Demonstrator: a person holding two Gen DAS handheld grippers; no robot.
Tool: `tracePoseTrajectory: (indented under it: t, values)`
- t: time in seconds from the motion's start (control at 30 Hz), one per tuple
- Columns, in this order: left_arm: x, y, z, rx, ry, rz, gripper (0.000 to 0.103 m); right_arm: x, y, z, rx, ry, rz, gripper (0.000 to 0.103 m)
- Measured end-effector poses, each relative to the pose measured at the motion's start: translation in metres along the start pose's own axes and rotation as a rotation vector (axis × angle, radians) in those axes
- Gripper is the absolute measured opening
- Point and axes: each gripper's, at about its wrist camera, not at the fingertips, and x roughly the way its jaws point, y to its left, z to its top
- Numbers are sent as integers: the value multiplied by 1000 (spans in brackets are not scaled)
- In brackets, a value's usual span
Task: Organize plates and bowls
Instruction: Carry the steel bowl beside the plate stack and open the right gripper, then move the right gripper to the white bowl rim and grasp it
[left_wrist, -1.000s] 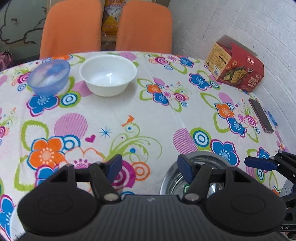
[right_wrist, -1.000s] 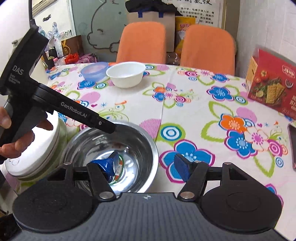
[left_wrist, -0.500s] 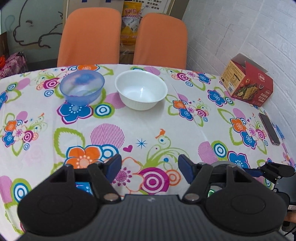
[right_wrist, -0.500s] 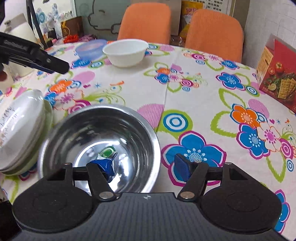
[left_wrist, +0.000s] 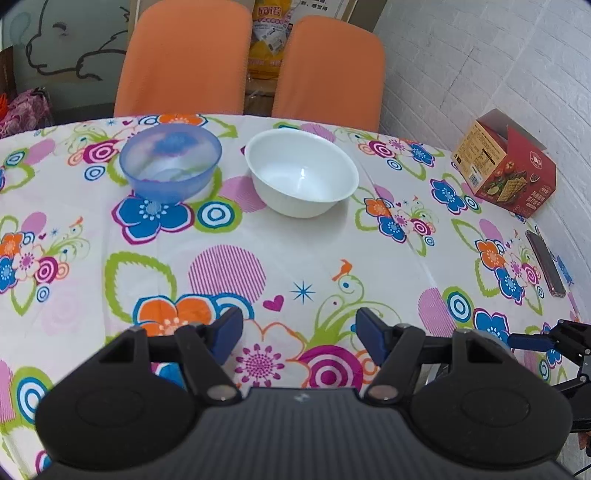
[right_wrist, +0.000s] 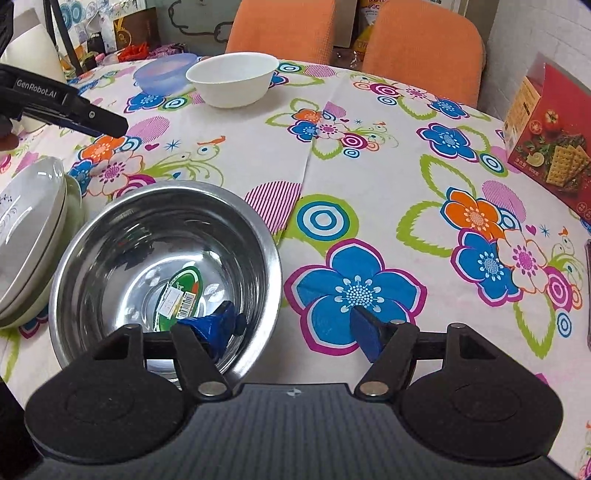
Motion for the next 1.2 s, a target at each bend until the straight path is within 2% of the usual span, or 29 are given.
tracePoseTrajectory:
  t: [0.03, 0.17, 0.27, 0.43, 0.6, 0.77, 1.0, 1.2]
  values:
    - [1, 1, 3, -6, -2, -4, 68, -4, 0, 3, 2, -21, -2, 55]
    - [1, 5, 22, -25, -10, -12, 68, -15, -2, 27, 68, -125, 99, 55]
    - [-2, 4, 49, -5, -46, -2, 68, -6, 1, 58, 70, -168, 116, 55]
    - [11, 3, 110, 78, -79, 29, 69, 27, 0, 115, 76, -195, 151, 55]
    - [58, 3, 153, 181, -17, 14, 69, 63, 2, 152, 57, -188, 190, 55]
    - [101, 2, 164, 322, 52, 64, 69, 88, 4, 163, 18, -142, 219, 55]
    - [134, 6, 162, 356, 103, 92, 69, 113, 8, 181, -38, -128, 248, 56]
    - [151, 9, 160, 338, 126, 93, 69, 126, 17, 183, -85, -118, 247, 56]
